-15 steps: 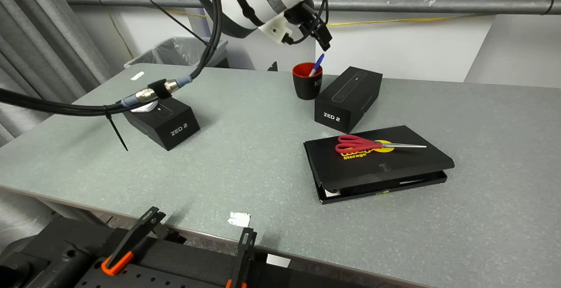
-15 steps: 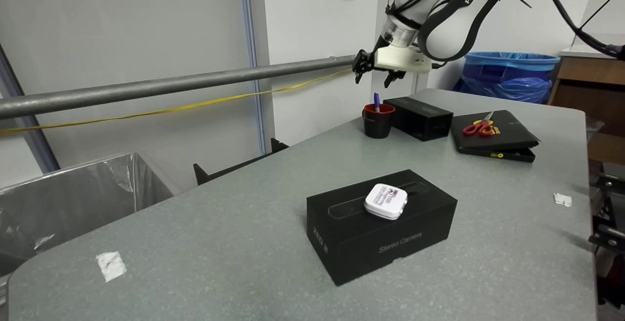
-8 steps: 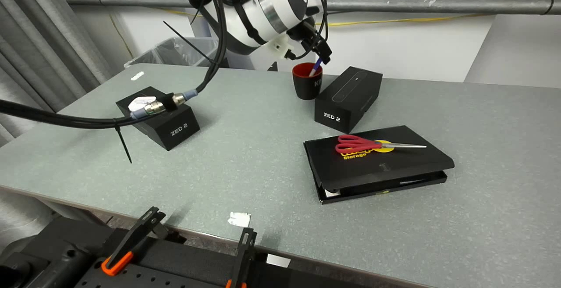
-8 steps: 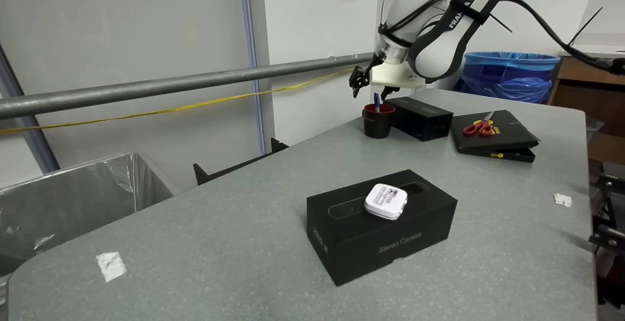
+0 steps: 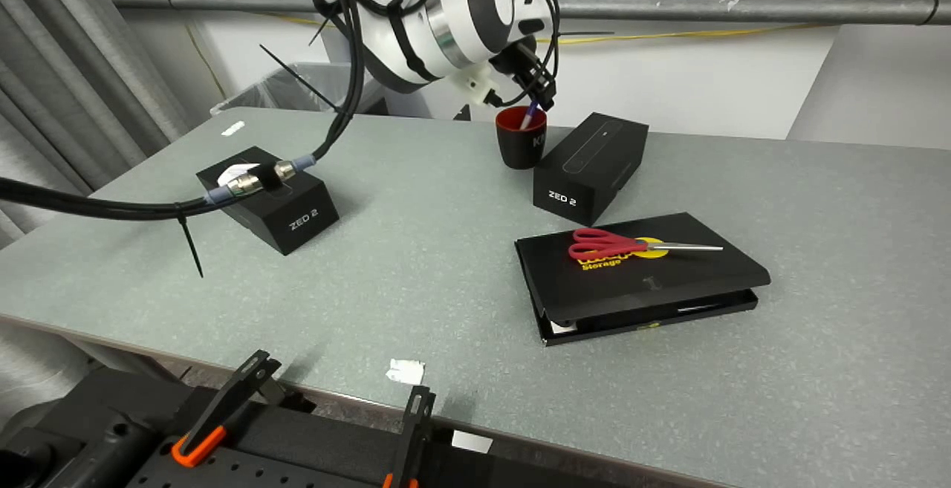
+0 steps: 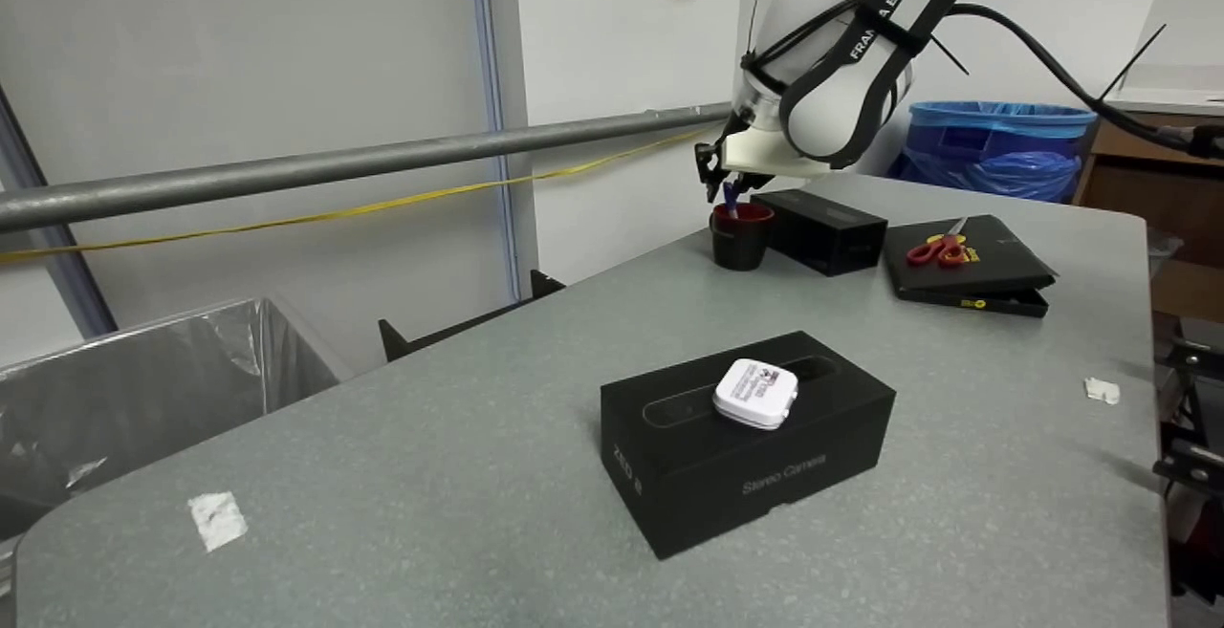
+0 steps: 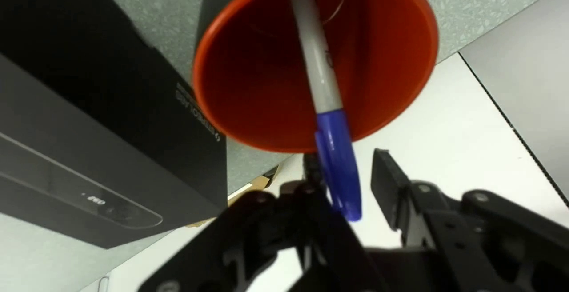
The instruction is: Take the blue pen out of the red and black mug
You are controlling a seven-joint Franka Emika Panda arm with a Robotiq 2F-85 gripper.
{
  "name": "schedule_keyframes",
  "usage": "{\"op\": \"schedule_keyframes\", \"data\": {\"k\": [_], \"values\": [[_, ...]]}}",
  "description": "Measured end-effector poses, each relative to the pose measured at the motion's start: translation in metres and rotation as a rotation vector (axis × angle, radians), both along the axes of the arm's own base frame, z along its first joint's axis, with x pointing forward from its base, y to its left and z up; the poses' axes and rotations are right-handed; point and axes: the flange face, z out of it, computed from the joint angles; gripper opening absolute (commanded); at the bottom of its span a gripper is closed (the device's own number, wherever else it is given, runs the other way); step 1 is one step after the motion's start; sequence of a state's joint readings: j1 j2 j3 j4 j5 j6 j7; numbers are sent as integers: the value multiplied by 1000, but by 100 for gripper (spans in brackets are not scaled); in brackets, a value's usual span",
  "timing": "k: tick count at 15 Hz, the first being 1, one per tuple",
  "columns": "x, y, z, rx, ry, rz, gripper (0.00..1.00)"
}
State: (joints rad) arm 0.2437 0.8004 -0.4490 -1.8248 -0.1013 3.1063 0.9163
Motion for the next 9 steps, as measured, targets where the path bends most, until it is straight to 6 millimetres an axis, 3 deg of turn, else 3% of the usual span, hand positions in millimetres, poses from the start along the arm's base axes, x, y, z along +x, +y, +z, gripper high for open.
{"op": "schedule_keyframes", "data": {"k": [1,6,9], "values": [[0,-1,1,1,-1,-2,0],[1,-9,9,3,-12,-10,2],[3,-12,31,-3,-50,-4,2]]}}
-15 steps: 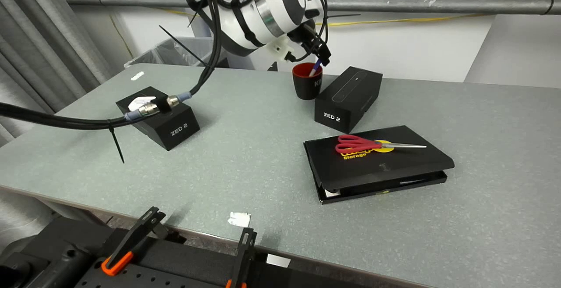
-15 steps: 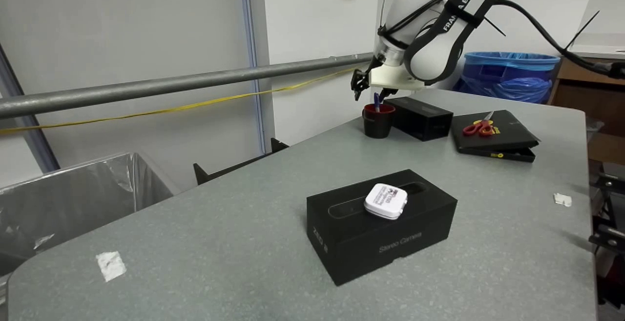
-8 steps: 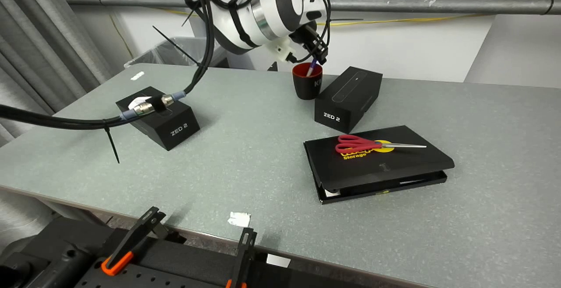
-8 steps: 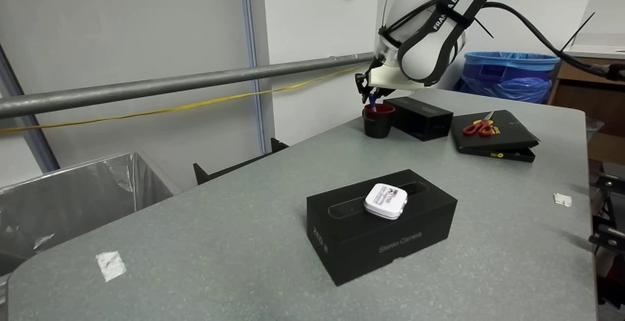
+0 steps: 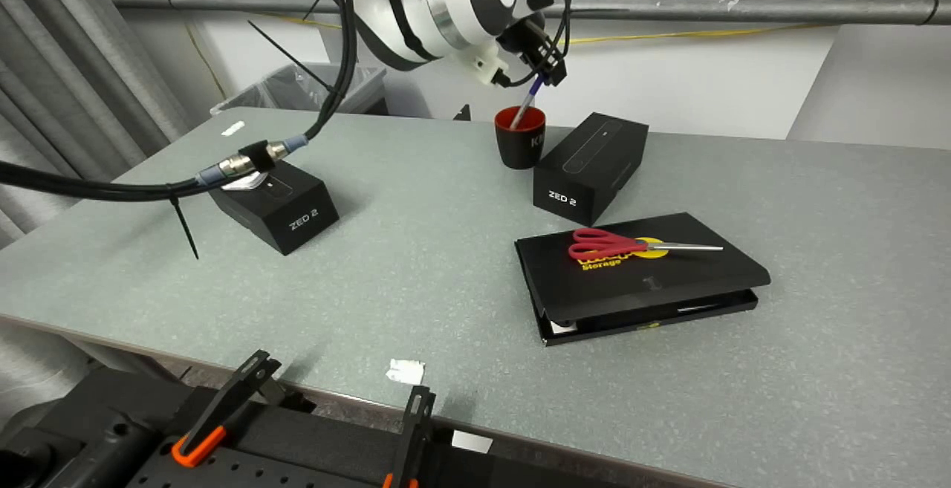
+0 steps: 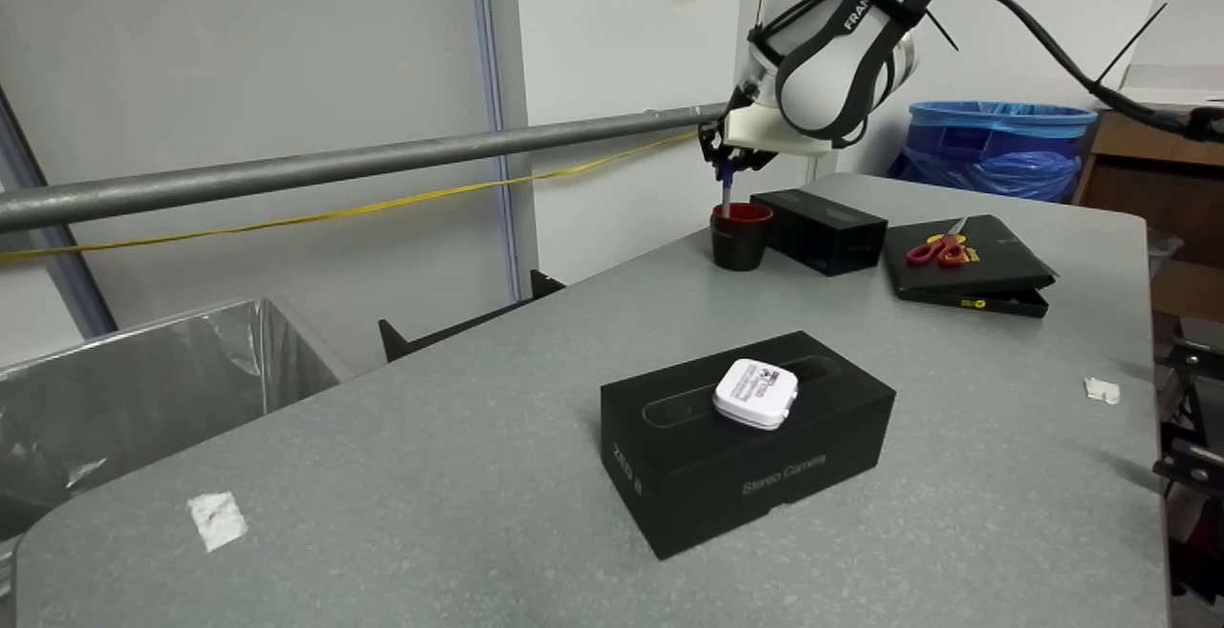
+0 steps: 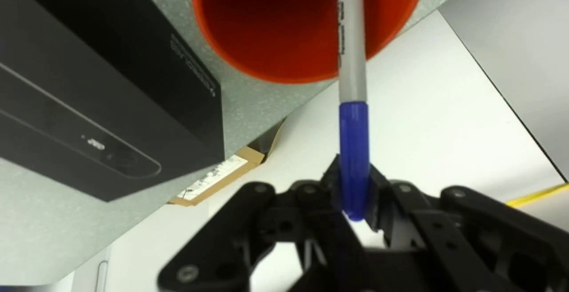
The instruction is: Take the blue pen out of the red and black mug
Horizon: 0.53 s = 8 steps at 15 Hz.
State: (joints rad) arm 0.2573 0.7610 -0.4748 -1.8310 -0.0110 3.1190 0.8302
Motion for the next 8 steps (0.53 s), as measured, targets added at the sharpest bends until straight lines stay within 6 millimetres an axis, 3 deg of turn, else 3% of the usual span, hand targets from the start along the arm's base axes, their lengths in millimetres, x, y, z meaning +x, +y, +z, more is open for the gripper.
{"op": "schedule_keyframes", "data": {"k": [4,6,8], "values": [[-9,6,54,-4,-62,59,2],[-22,28,72,23,-54,139,2],[-41,63,79,66,-28,237,2]]}}
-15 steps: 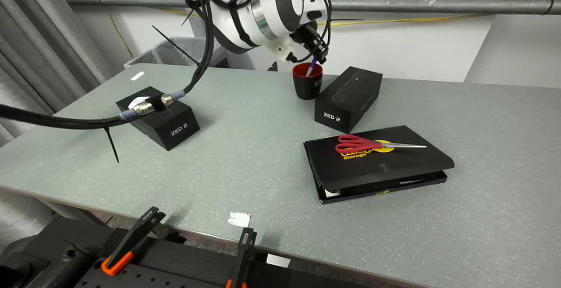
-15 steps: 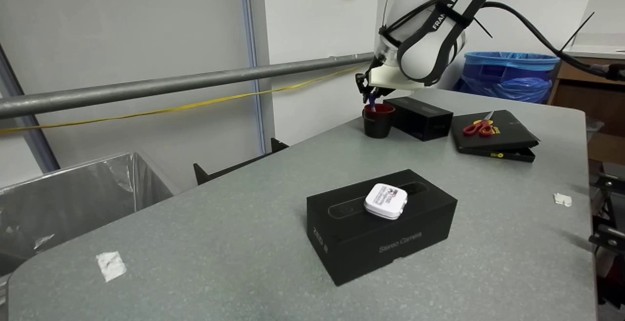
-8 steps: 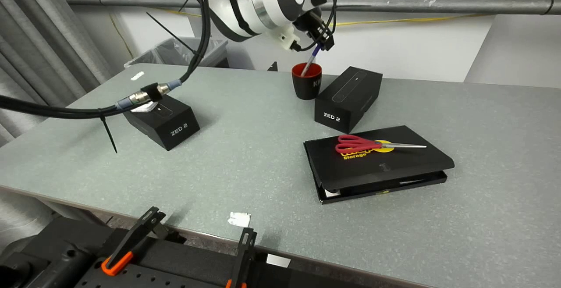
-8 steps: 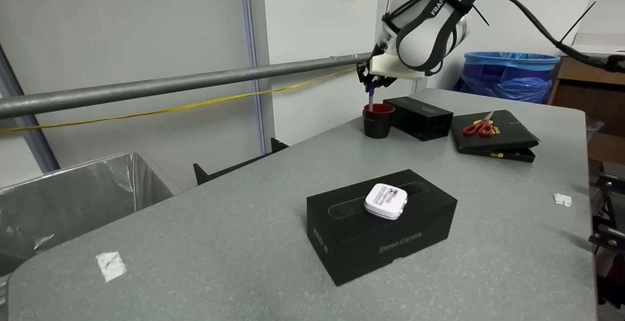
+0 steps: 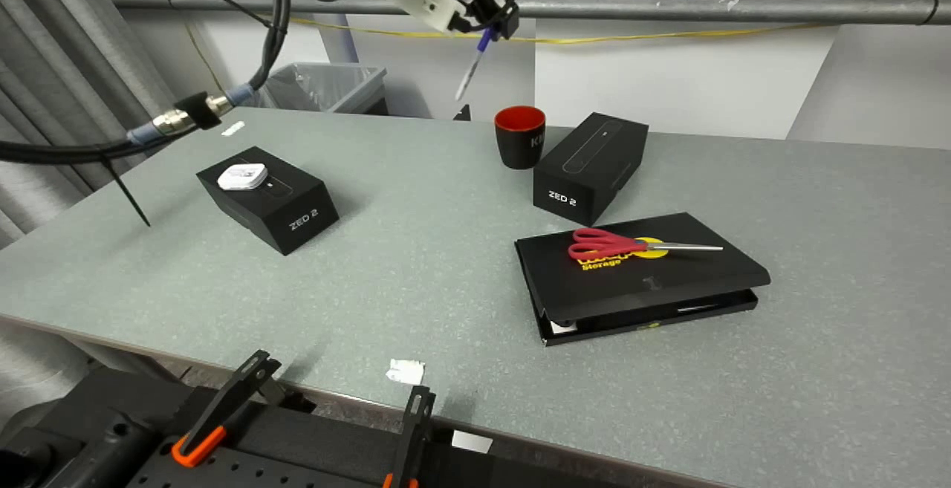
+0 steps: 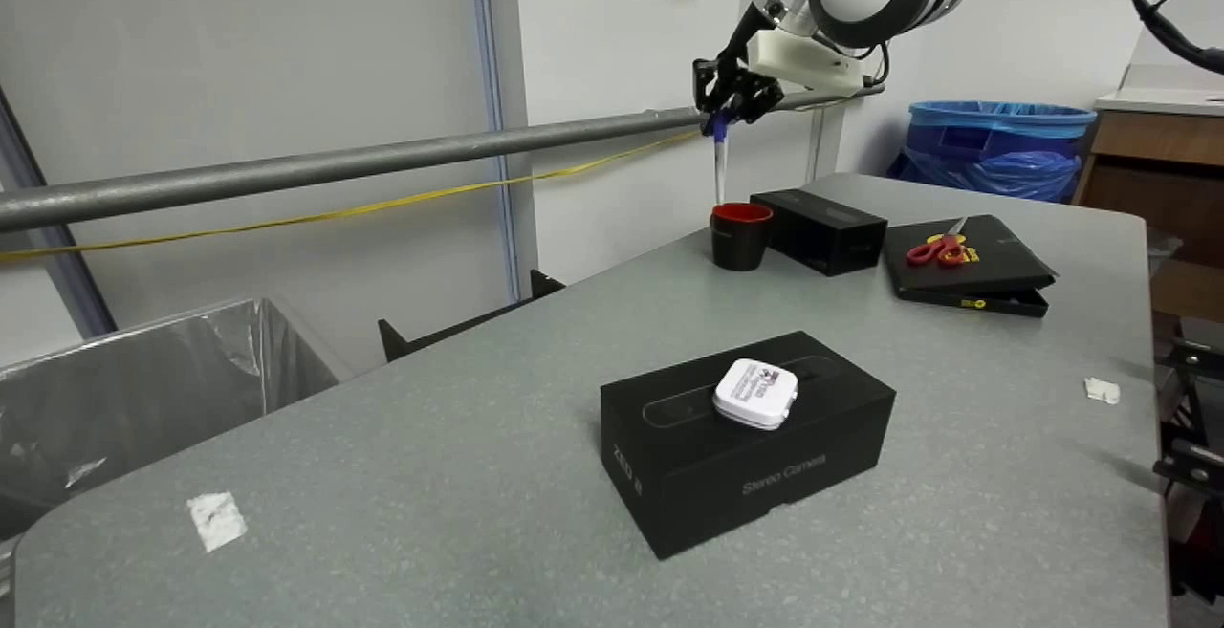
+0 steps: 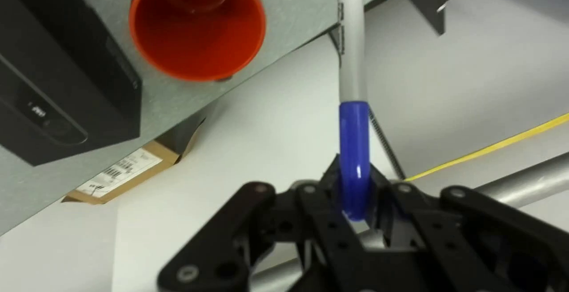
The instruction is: Take the blue pen out of the red and black mug
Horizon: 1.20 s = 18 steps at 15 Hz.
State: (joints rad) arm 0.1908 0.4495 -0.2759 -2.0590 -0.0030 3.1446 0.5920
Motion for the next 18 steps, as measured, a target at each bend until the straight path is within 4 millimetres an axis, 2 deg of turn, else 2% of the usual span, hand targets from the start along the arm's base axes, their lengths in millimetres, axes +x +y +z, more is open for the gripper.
{"op": "schedule_keyframes", "data": {"k": [2,4,5,7,10,13,16,17,18], "values": [[-22,37,-6,34,54,92,2],[-41,64,-27,49,155,165,2],[-48,70,-40,48,215,189,2],[-61,72,-66,42,343,211,2],[-70,59,-96,5,502,218,2],[-67,48,-113,-40,584,220,2],[-58,46,-121,-73,594,221,4],[-55,47,-123,-80,594,222,33],[-52,48,-125,-87,593,224,34]]}}
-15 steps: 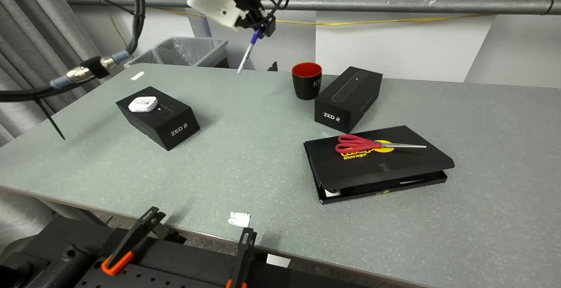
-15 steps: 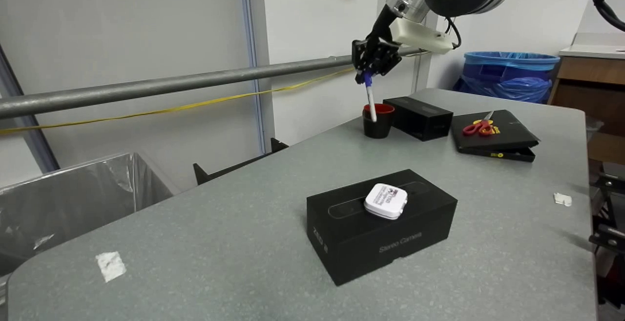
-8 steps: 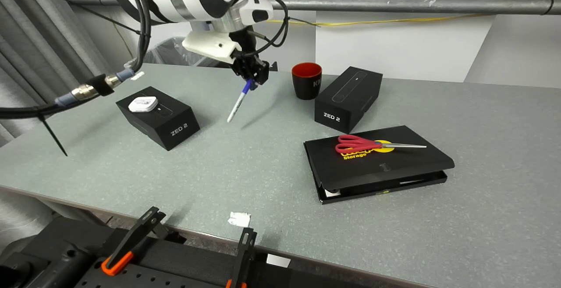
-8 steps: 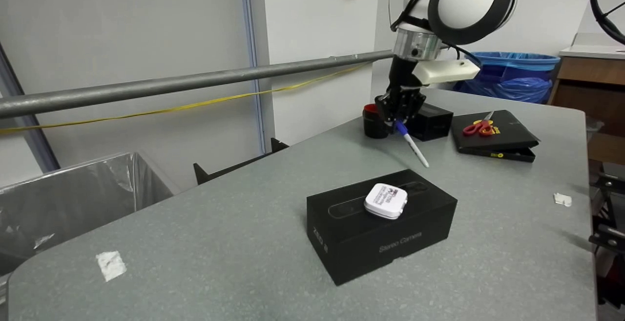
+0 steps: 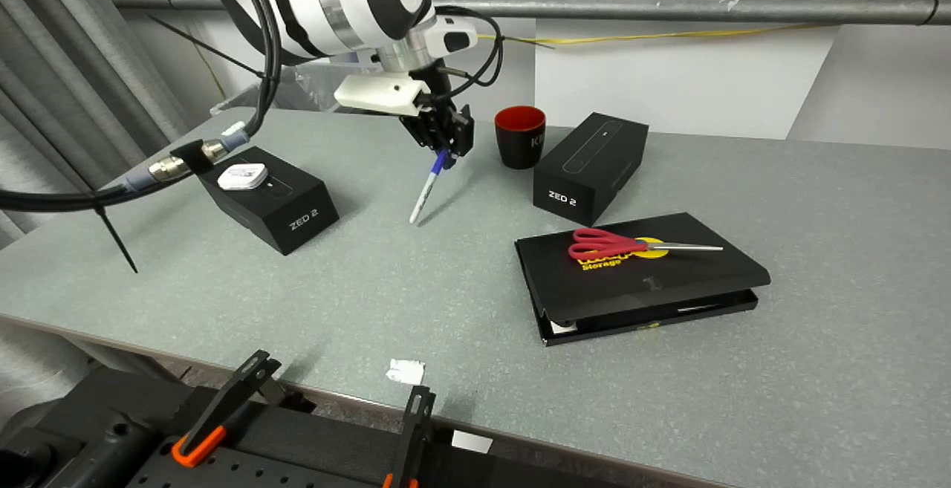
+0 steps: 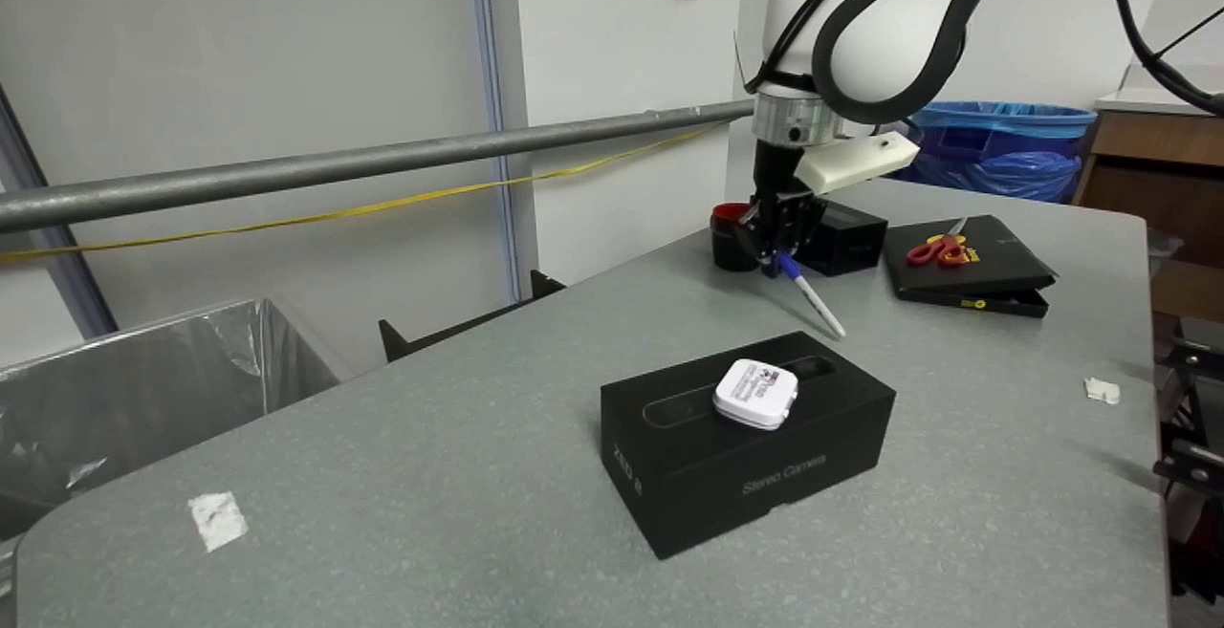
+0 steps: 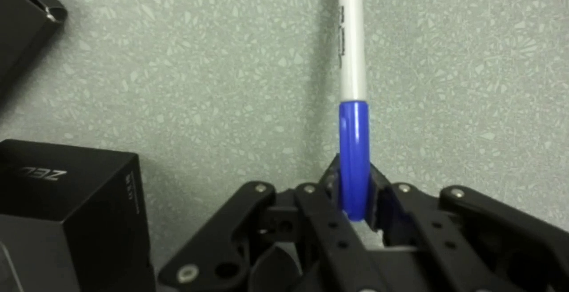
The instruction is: Take the blue pen out of the red and black mug
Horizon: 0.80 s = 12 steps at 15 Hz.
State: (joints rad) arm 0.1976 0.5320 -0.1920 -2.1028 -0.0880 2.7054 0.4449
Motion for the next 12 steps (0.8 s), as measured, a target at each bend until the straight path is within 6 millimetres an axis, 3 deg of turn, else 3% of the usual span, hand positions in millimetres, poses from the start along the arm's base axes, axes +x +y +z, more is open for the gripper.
{"op": "schedule_keyframes", "data": {"k": [9,12], "values": [[14,6,9,-43,-40,10,99],[18,5,15,-46,-57,-1,100]]}}
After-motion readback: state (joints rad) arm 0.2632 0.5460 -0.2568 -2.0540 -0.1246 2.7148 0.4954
